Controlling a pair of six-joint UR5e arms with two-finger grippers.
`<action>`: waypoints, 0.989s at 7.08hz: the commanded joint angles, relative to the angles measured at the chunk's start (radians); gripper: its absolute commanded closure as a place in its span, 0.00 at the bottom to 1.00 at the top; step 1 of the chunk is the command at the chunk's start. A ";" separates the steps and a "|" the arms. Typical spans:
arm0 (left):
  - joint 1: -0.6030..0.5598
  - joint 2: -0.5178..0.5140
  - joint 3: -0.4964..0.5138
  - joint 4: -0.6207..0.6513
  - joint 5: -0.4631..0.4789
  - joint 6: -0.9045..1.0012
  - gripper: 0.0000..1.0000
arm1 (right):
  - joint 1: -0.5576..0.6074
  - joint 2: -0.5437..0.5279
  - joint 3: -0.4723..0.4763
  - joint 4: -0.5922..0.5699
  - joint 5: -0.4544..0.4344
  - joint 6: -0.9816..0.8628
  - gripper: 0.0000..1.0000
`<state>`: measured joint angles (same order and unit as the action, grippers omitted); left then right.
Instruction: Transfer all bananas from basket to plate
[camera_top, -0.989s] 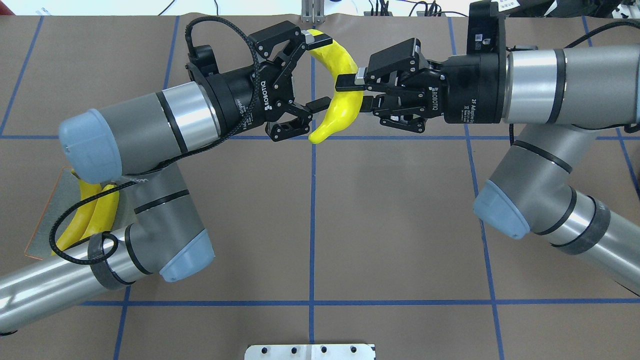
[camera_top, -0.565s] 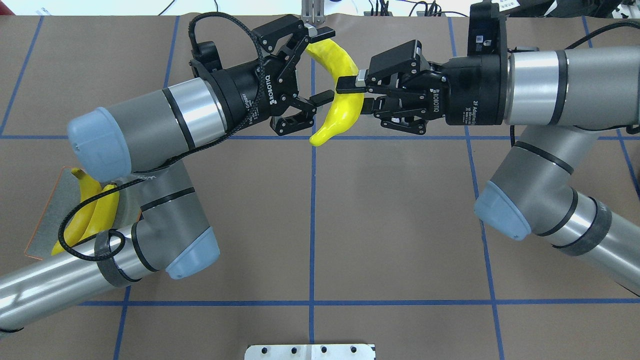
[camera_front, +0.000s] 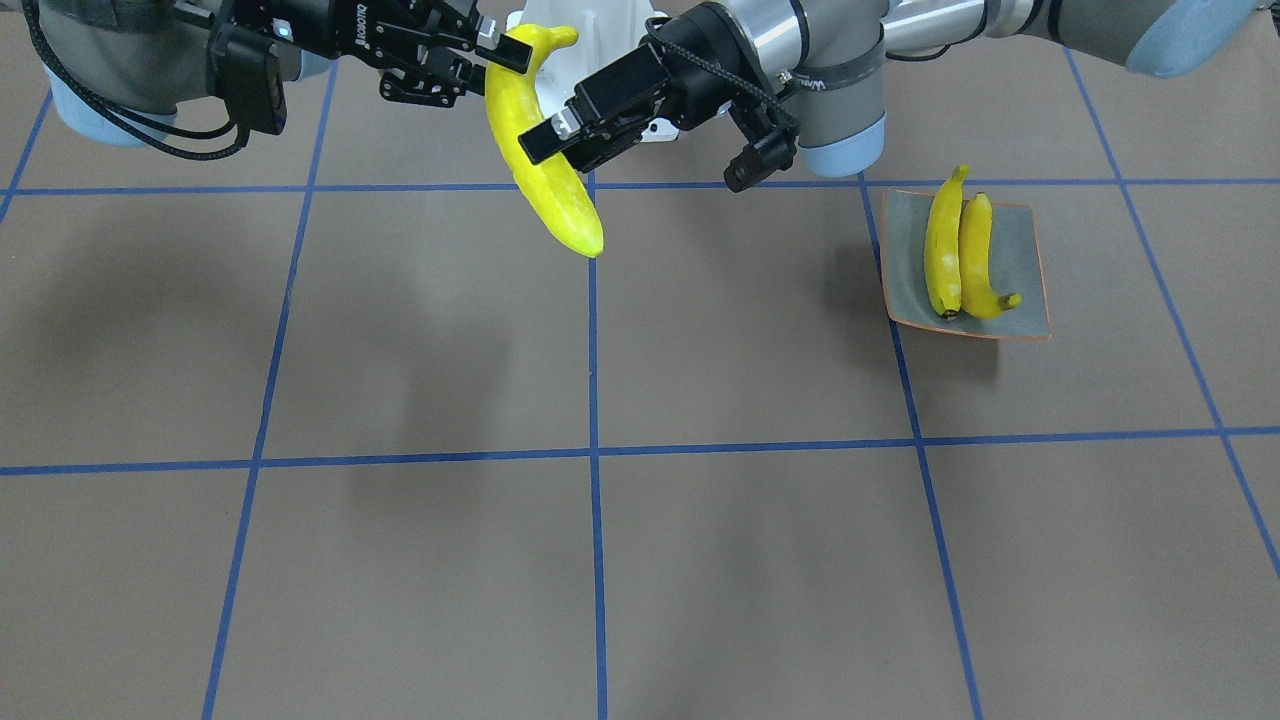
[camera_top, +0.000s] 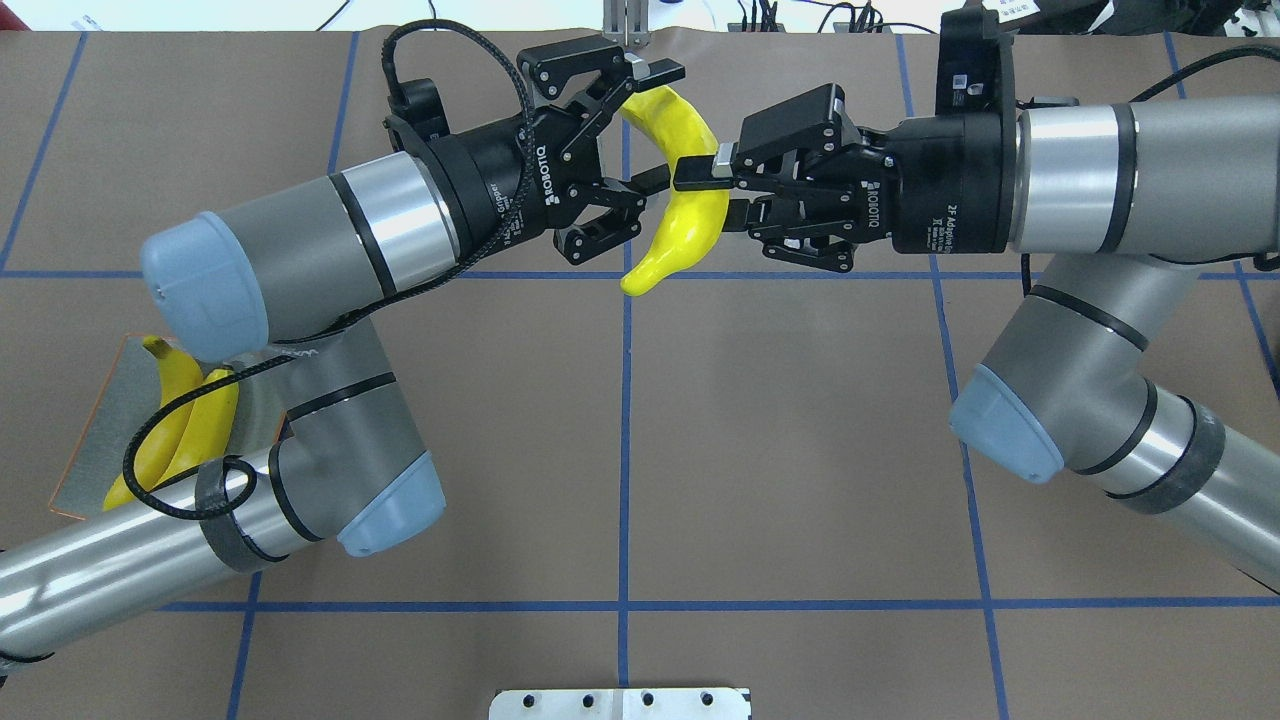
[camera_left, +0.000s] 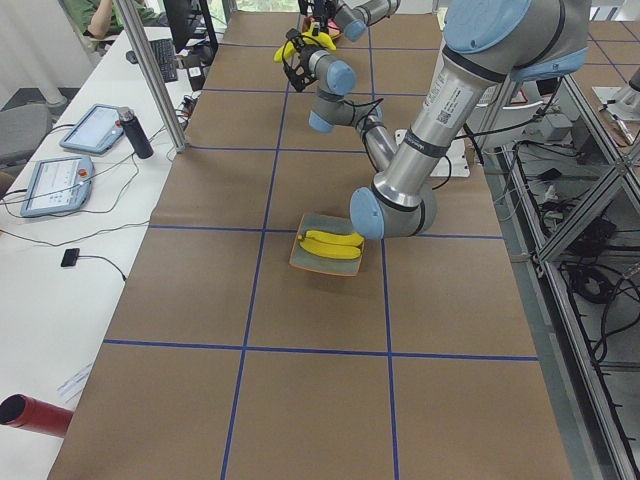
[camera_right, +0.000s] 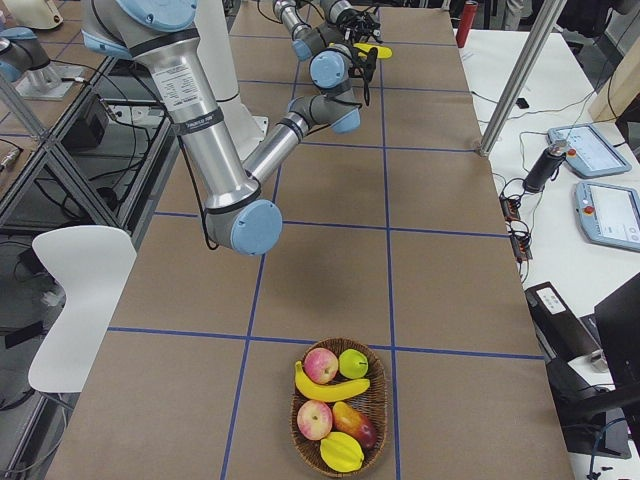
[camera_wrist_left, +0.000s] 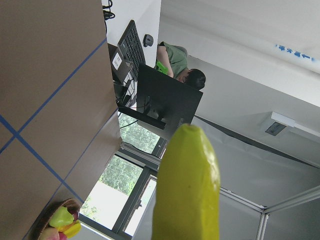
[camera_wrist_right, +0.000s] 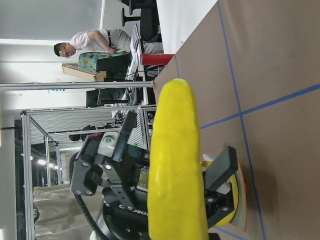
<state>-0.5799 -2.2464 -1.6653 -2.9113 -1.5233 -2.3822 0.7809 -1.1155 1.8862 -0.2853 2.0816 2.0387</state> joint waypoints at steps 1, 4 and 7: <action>0.000 0.001 0.001 0.000 0.000 0.000 0.62 | 0.000 -0.001 0.004 0.000 0.000 0.000 1.00; 0.000 0.001 0.007 -0.017 0.002 -0.005 1.00 | -0.002 -0.001 0.004 0.000 -0.002 0.000 0.01; 0.000 0.001 0.012 -0.017 0.002 -0.005 1.00 | -0.003 -0.004 0.008 0.000 -0.002 0.034 0.00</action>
<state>-0.5799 -2.2458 -1.6564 -2.9282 -1.5217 -2.3868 0.7781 -1.1178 1.8919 -0.2853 2.0802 2.0647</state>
